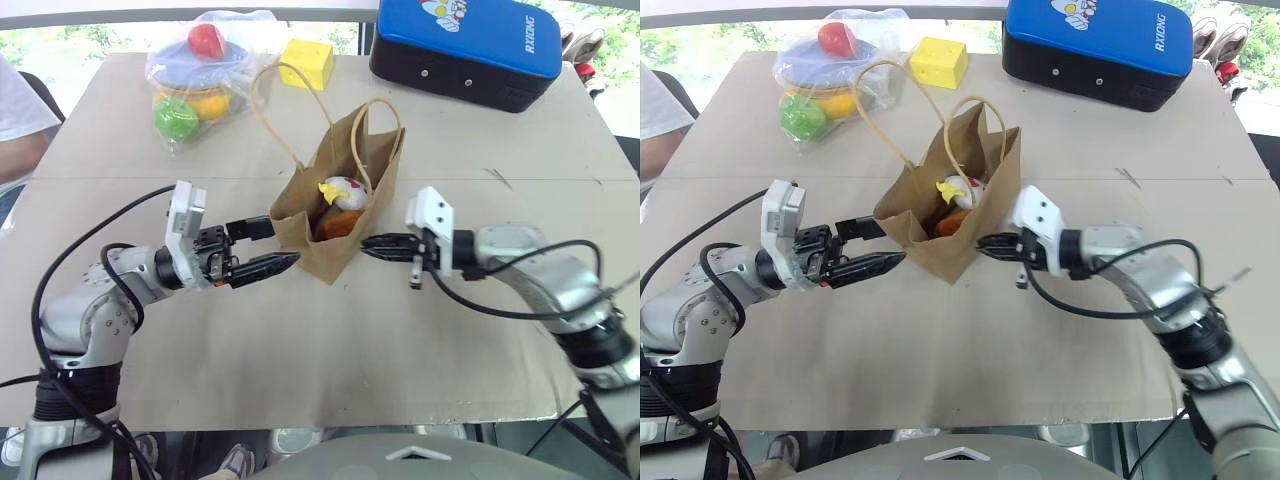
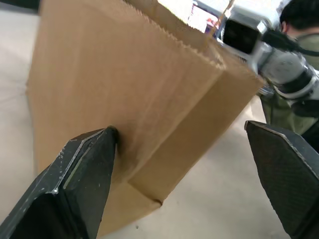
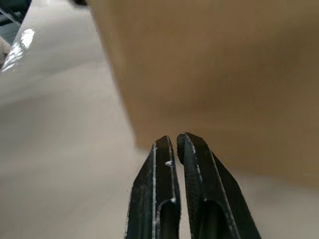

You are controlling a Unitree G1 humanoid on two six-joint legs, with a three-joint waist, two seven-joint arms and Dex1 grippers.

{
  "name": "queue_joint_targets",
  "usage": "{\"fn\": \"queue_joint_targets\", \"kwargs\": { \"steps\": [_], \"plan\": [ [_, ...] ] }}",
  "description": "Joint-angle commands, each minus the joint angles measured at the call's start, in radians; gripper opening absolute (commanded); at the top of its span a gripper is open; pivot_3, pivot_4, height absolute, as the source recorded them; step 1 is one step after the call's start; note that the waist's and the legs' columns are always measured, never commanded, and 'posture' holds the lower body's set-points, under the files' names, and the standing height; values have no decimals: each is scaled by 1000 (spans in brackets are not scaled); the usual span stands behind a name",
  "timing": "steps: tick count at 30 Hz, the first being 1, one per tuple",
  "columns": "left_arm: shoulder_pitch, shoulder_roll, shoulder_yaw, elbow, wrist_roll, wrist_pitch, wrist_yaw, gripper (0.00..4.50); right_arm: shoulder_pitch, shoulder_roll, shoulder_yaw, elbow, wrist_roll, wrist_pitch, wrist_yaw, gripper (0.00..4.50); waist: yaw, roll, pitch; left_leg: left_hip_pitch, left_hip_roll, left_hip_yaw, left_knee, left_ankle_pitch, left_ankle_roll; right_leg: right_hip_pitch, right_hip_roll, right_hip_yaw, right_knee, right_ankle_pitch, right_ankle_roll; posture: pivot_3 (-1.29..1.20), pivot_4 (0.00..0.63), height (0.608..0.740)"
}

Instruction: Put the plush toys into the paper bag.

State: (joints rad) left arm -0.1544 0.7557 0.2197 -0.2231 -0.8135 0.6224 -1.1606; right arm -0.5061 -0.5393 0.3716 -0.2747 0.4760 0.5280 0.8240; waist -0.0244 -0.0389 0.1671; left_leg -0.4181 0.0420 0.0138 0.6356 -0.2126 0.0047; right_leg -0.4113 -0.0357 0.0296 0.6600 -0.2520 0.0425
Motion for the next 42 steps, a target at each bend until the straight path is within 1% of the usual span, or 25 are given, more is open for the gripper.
{"fn": "queue_joint_targets", "kwargs": {
  "steps": [1,4,7,13,16,17,20,21,24,28,30,31,32,33,34,35,37,40,42],
  "plan": [
    [-3,-1,-18,-31,47,-63,-8,4500,-40,85,24,61,-56,-78,15,36,4,0,0,0,0,0,0,0,0,0,0,0,0,0,0,0,150,740],
    [9,-19,-15,-44,66,-85,26,4500,-48,151,24,82,-57,-81,30,36,9,0,0,0,0,0,0,0,0,0,0,0,0,0,0,0,150,740],
    [28,-45,-7,-68,75,-97,76,4500,-46,192,13,96,-57,-75,38,36,10,0,0,0,0,0,0,0,0,0,0,0,0,0,0,0,150,740],
    [63,-151,-17,-145,95,-115,239,4500,-41,238,-7,142,-60,-70,55,36,10,0,0,0,0,0,0,0,0,0,-1,0,1,0,0,0,150,740],
    [51,-201,-42,-167,170,-148,347,4500,-33,244,-8,162,-71,-75,66,36,11,0,0,1,0,-1,0,0,0,1,0,0,1,0,0,0,150,740],
    [51,-209,-63,-182,208,-160,378,4500,-30,245,-9,169,-74,-77,67,36,11,0,0,1,0,0,0,0,0,1,0,0,1,0,0,0,150,740],
    [45,-250,-108,-224,261,-154,473,4500,-19,248,-12,177,-78,-76,71,36,10,0,0,1,0,0,0,0,0,1,0,0,1,0,0,0,150,740],
    [42,-274,-131,-235,292,-164,510,4500,-15,250,-13,180,-79,-77,72,36,10,0,-1,1,0,0,0,0,0,1,0,0,1,0,0,0,150,740],
    [32,-328,-165,-232,363,-208,584,4500,-8,256,-15,183,-79,-74,72,36,11,0,-1,1,0,0,0,0,0,1,0,0,2,1,0,0,150,740],
    [21,-380,-157,-224,351,-244,607,3429,1,252,-18,174,-85,-72,71,0,10,0,-1,1,0,0,0,0,0,1,0,0,2,1,0,0,150,740],
    [27,-383,-158,-224,361,-266,602,2144,15,235,-28,151,-85,-70,71,0,10,0,-1,1,0,0,0,0,0,1,0,0,2,1,0,0,150,740],
    [29,-381,-158,-219,361,-276,593,1784,26,222,-38,128,-79,-68,74,0,10,0,-1,1,0,0,0,0,0,1,0,0,2,1,0,0,150,740],
    [31,-379,-156,-214,360,-289,584,1202,39,210,-52,102,-65,-61,76,0,11,0,-1,1,-1,0,0,0,0,1,0,0,2,1,0,0,150,740],
    [30,-374,-150,-205,356,-298,573,833,55,197,-74,67,-42,-50,78,0,12,0,-1,1,-1,0,0,0,0,1,0,0,2,1,0,0,150,740],
    [27,-366,-145,-193,353,-307,559,301,72,182,-93,32,-23,-40,81,0,13,0,-1,0,-1,0,0,0,0,1,0,0,2,1,0,0,150,740],
    [20,-355,-137,-177,347,-320,536,29,96,161,-115,-14,0,-31,88,0,13,0,-1,0,-1,0,0,0,0,1,0,0,1,1,0,0,150,740],
    [-3,-322,-117,-138,315,-345,456,29,152,112,-171,-107,58,-4,100,0,13,0,-1,0,-1,0,0,0,0,1,0,0,1,0,0,0,150,740],
    [-31,-261,-95,-86,256,-381,299,29,233,47,-239,-203,96,-7,107,0,13,0,-1,0,-1,-1,0,0,0,1,0,0,1,0,0,0,150,740],
    [-102,-148,-83,21,235,-423,83,29,342,-56,-349,-259,82,-6,96,0,12,0,-1,1,-1,0,0,0,0,1,0,0,1,0,0,0,150,740]
  ]
}}
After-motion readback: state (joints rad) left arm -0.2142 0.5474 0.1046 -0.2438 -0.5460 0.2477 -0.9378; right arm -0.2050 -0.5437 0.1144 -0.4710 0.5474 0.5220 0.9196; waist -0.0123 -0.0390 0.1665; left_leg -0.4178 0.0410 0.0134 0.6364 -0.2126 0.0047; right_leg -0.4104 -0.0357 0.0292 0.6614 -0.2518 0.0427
